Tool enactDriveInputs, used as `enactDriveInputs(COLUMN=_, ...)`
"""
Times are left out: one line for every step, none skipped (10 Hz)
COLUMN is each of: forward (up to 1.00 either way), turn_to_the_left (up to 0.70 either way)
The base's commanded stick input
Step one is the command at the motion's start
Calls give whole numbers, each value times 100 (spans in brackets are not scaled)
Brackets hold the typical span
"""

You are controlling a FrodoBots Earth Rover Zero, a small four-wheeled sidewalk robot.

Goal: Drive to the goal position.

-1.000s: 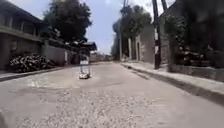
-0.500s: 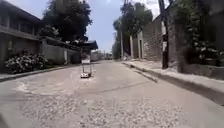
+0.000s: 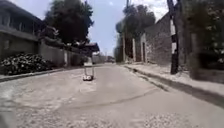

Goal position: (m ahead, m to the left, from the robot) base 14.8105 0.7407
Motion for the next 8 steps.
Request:
enactDriveInputs(forward=100, turn_to_the_left=0)
enactDriveInputs(forward=100, turn_to_the_left=0)
enactDriveInputs(forward=100, turn_to_the_left=0)
enactDriveInputs(forward=100, turn_to_the_left=0)
enactDriveInputs(forward=100, turn_to_the_left=0)
enactDriveInputs(forward=100, turn_to_the_left=0)
enactDriveInputs(forward=100, turn_to_the_left=0)
enactDriveInputs(forward=100, turn_to_the_left=-6)
